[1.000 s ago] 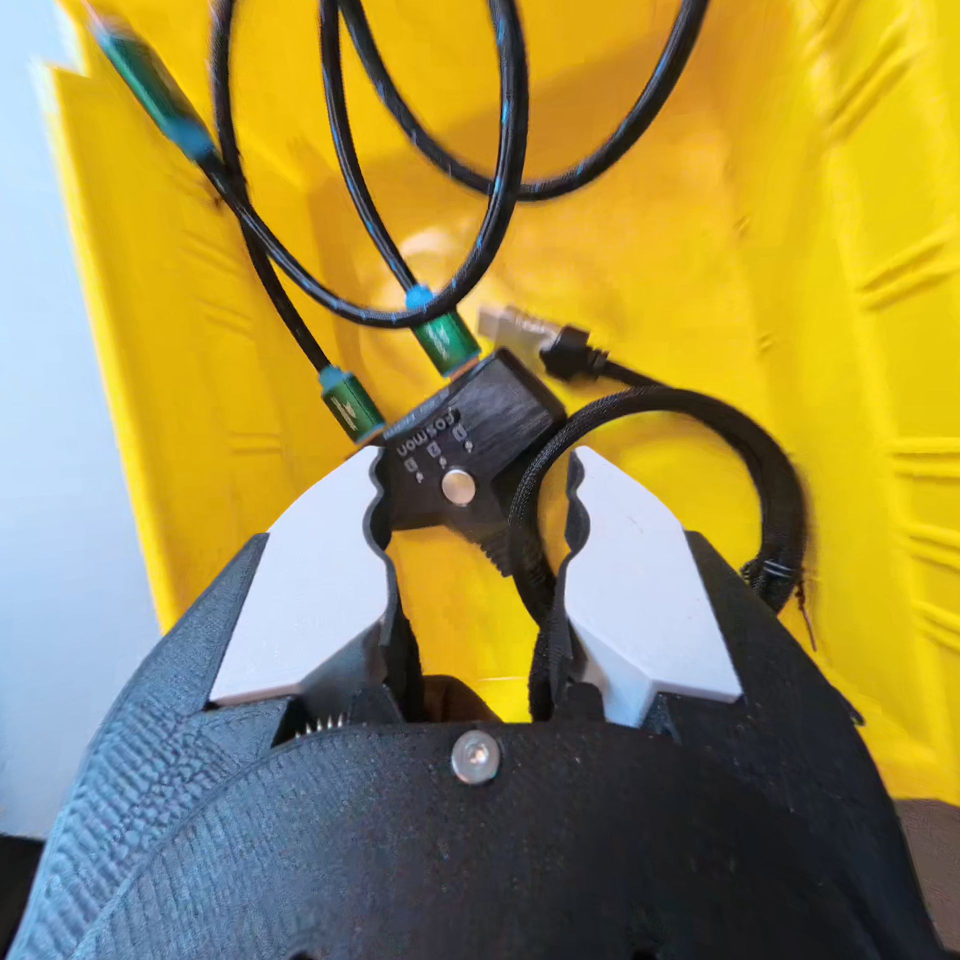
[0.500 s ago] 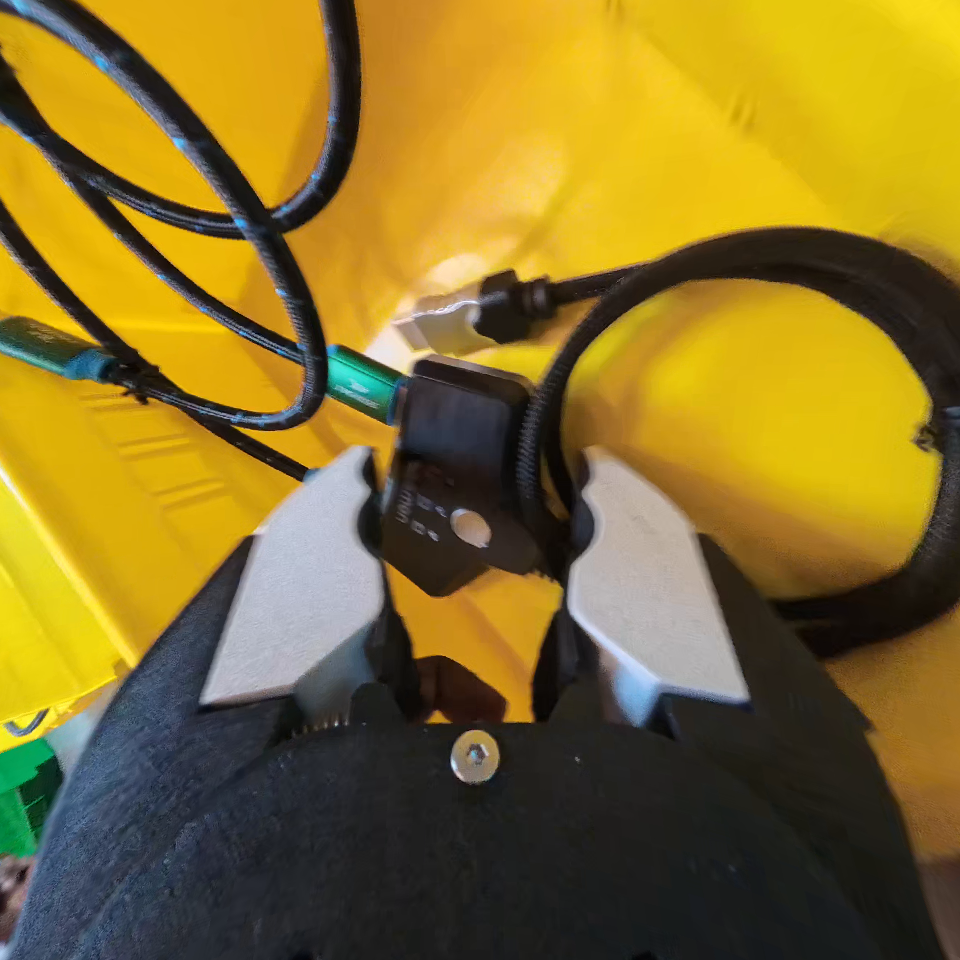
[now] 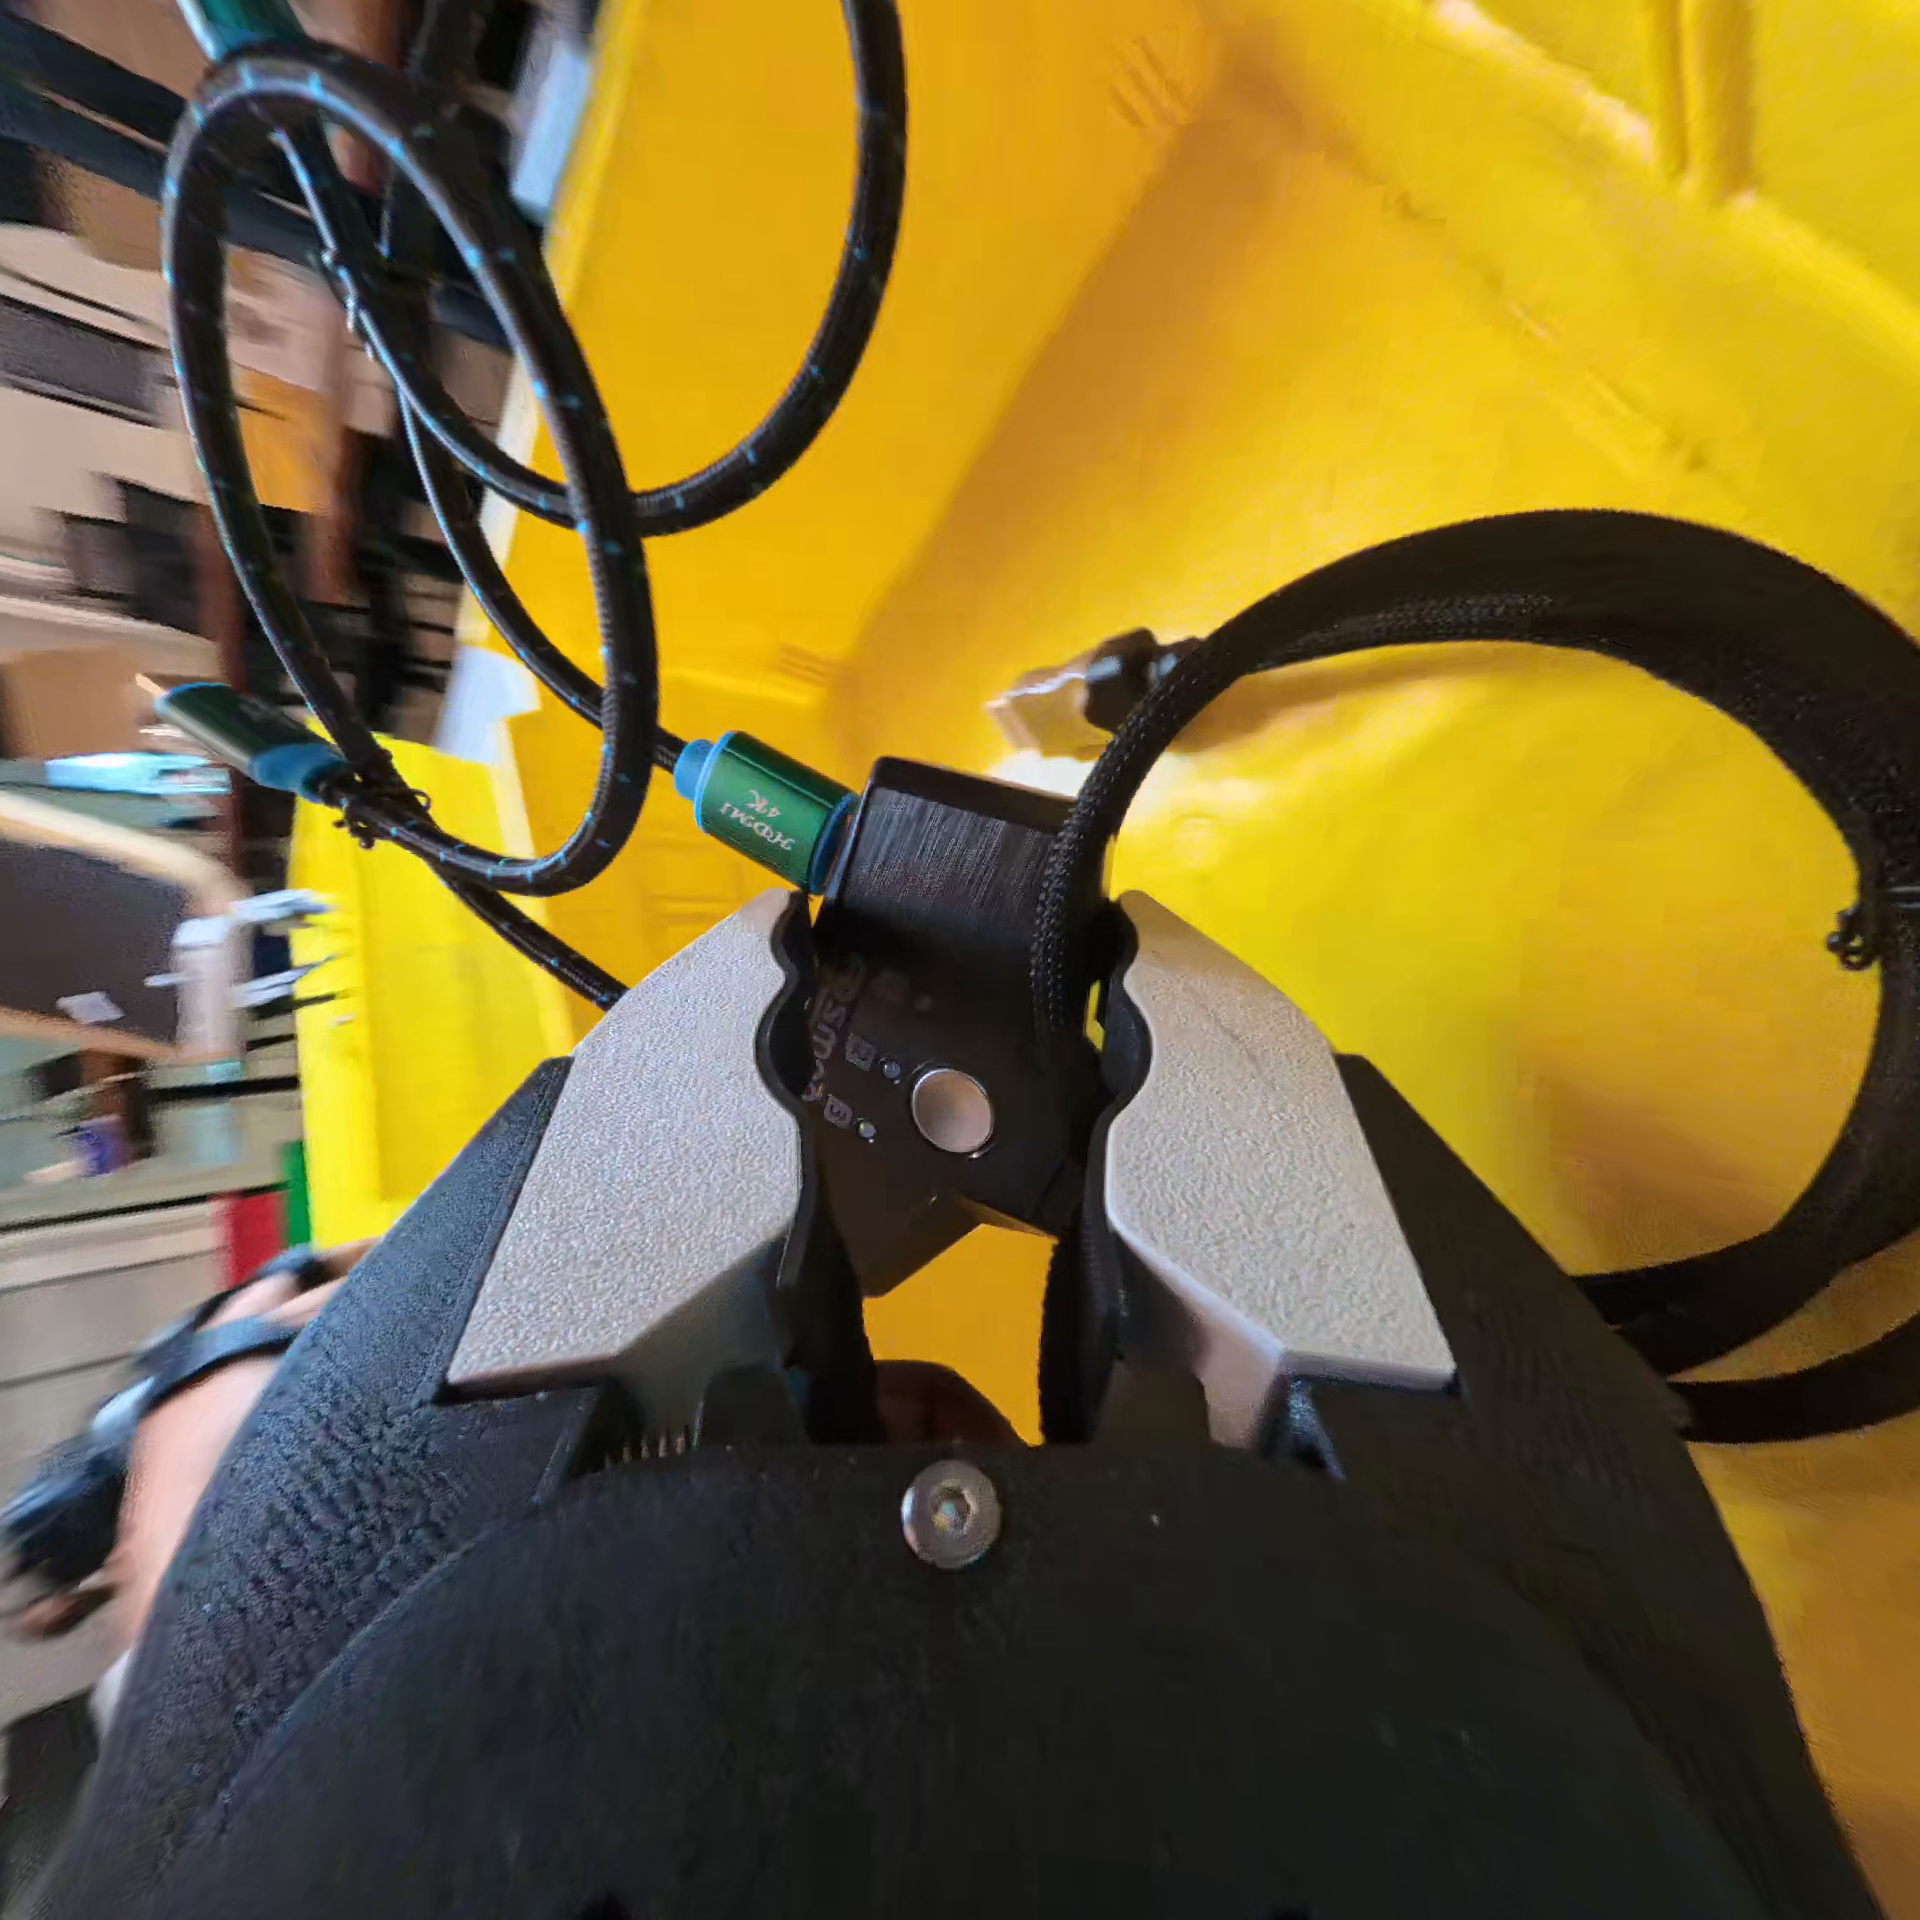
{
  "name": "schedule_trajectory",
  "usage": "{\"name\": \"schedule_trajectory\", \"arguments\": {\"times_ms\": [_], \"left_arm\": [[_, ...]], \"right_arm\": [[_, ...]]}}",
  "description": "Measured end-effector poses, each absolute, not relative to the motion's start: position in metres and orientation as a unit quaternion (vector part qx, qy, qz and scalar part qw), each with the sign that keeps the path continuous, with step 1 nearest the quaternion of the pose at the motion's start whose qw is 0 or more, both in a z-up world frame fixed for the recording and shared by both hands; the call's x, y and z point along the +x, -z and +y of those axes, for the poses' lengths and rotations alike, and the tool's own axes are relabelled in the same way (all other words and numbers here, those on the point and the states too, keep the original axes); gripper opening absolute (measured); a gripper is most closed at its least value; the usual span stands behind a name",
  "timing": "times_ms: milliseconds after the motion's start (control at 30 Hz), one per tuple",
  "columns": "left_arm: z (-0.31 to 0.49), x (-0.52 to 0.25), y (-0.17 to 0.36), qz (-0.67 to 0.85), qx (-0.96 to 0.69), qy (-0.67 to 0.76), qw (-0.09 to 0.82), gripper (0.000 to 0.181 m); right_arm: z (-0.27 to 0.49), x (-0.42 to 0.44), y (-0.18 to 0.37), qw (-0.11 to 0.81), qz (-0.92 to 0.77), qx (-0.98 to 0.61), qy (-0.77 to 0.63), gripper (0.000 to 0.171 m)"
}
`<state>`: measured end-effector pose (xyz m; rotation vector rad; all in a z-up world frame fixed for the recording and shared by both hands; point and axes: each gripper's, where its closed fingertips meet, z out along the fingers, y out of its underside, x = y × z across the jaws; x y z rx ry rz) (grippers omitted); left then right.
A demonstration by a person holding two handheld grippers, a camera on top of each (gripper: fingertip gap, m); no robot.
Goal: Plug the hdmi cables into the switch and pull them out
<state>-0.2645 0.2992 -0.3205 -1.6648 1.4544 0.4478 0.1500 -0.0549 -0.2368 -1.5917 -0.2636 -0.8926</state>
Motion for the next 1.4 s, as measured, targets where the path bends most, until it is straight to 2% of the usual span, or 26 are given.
{"name": "schedule_trajectory", "arguments": {"times_ms": [167, 400, 633, 733, 900, 1133, 1267, 1367, 1400], "left_arm": [[0.291, -0.262, 0.26, 0.544, -0.587, -0.266, 0.537, 0.054], [0.27, -0.249, 0.183, 0.481, -0.504, -0.292, 0.655, 0.053], [0.235, -0.217, 0.121, 0.465, -0.42, -0.275, 0.729, 0.053], [0.211, -0.192, 0.107, 0.476, -0.377, -0.258, 0.752, 0.053], [0.164, -0.138, 0.109, 0.494, -0.299, -0.218, 0.787, 0.053], [0.095, -0.056, 0.145, 0.54, -0.231, -0.139, 0.797, 0.052], [0.057, -0.027, 0.16, 0.565, -0.178, -0.12, 0.797, 0.053], [0.048, -0.018, 0.172, 0.587, -0.168, -0.122, 0.783, 0.053], [0.046, -0.016, 0.176, 0.598, -0.167, -0.11, 0.776, 0.053]], "right_arm": [[-0.05, 0.145, 0.234, 0.609, -0.124, -0.683, 0.384, 0.04], [-0.048, 0.134, 0.234, 0.613, -0.137, -0.68, 0.378, 0.039], [-0.049, 0.129, 0.233, 0.618, -0.142, -0.68, 0.368, 0.038], [-0.042, 0.115, 0.237, 0.633, -0.154, -0.689, 0.318, 0.036], [-0.015, 0.041, 0.243, 0.672, -0.222, -0.701, 0.082, 0.035], [0.017, -0.026, 0.162, 0.756, -0.205, -0.605, -0.143, 0.035], [0.038, -0.039, 0.165, 0.723, -0.209, -0.631, -0.186, 0.042], [0.041, -0.033, 0.169, 0.729, -0.198, -0.632, -0.174, 0.025], [0.039, -0.031, 0.173, 0.722, -0.197, -0.638, -0.181, 0.025]]}}
